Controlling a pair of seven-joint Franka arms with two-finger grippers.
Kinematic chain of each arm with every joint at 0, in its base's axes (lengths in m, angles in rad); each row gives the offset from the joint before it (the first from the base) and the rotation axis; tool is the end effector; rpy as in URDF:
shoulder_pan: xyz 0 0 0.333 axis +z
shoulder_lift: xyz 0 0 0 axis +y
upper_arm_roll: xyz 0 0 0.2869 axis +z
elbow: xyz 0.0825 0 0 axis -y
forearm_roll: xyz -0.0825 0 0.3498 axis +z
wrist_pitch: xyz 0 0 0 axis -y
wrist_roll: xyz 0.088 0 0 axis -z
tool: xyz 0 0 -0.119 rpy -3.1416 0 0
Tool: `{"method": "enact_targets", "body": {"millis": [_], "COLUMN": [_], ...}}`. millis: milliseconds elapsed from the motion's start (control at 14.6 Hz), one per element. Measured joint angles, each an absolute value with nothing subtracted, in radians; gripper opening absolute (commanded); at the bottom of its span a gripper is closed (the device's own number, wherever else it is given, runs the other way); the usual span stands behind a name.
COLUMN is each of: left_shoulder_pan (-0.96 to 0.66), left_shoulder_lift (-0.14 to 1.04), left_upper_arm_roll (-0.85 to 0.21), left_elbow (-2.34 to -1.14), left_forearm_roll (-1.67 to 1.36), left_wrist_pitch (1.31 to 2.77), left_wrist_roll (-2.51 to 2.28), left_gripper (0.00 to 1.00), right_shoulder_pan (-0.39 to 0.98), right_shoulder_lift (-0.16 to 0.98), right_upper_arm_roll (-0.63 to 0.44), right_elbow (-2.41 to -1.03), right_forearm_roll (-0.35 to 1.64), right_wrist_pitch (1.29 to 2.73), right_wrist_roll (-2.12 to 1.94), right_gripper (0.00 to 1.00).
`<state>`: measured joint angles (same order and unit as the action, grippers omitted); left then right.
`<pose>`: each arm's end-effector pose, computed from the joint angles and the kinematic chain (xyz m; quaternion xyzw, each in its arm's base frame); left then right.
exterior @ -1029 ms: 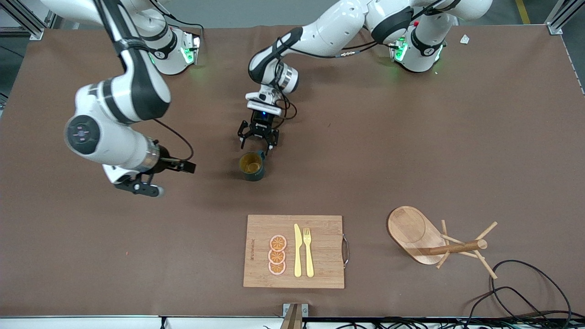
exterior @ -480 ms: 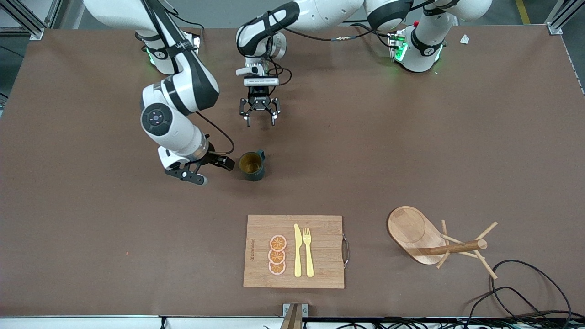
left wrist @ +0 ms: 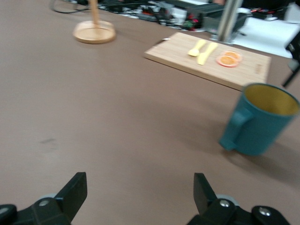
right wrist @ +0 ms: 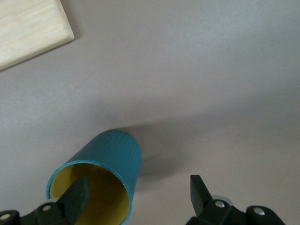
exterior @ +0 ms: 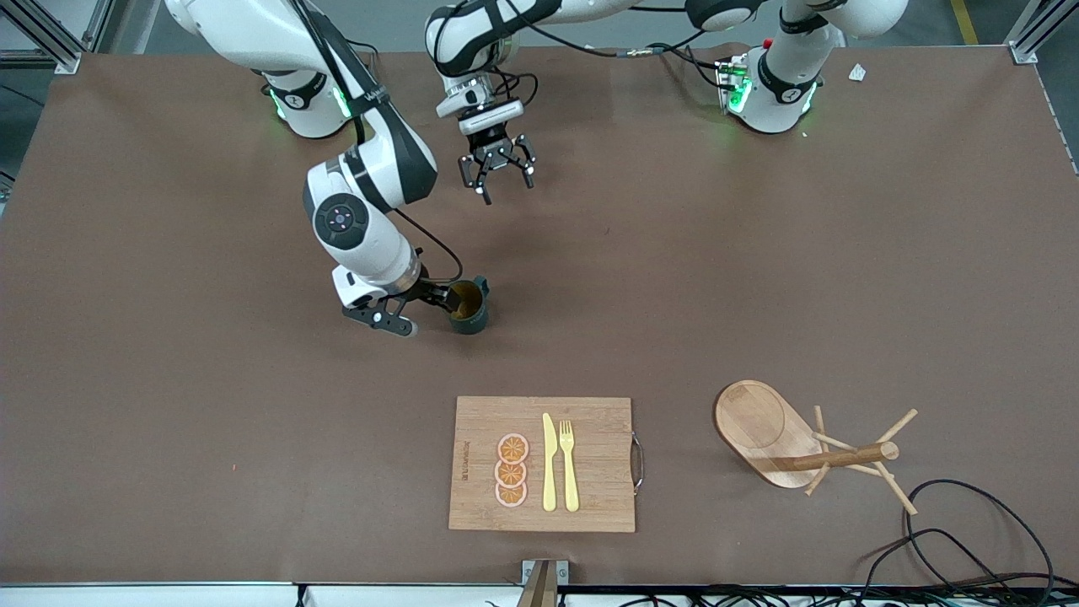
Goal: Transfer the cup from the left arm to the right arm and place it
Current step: 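Grasp the mug with the right gripper while the left gripper releases, then carry the mug with the right gripper while the left gripper withdraws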
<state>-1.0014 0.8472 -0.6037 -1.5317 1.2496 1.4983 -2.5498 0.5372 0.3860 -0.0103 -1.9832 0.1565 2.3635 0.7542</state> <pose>0.1525 -0.5935 0.1977 -0.8534 -0.2440 -0.4526 0.0855 0.4954 0.2921 0.2554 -0.9843 0.1682 0.0337 0.0407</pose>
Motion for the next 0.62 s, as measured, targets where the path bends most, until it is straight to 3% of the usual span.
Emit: {"method": "enact_targets", "body": {"millis": [275, 480, 618], "left_shoulder_pan": [-0.885, -0.699, -0.528], "left_shoulder_lift": [0.701, 0.609, 0.572], "left_upper_arm_roll": [-0.664, -0.799, -0.938], "left_elbow": [-1.656, -1.735, -1.787], "left_forearm_roll": [1.116, 1.042, 1.027], "left_wrist_pitch": [1.486, 1.486, 1.485], "left_wrist_roll": [-2.484, -2.421, -2.373], "left_gripper": [0.99, 0.99, 0.99], "right_shoulder_pan": [0.565, 0.567, 0.567], "right_shoulder_lift": [0.414, 0.425, 0.427], "right_upper_arm_roll": [-0.010, -0.011, -0.012], "right_elbow": [-1.983, -1.984, -1.983], "right_forearm_roll": [0.157, 0.157, 0.157], "right_wrist_pitch": [2.385, 2.386, 2.386], "right_wrist_roll": [0.758, 0.758, 0.758], "right_gripper": [0.52, 0.27, 0.02]}}
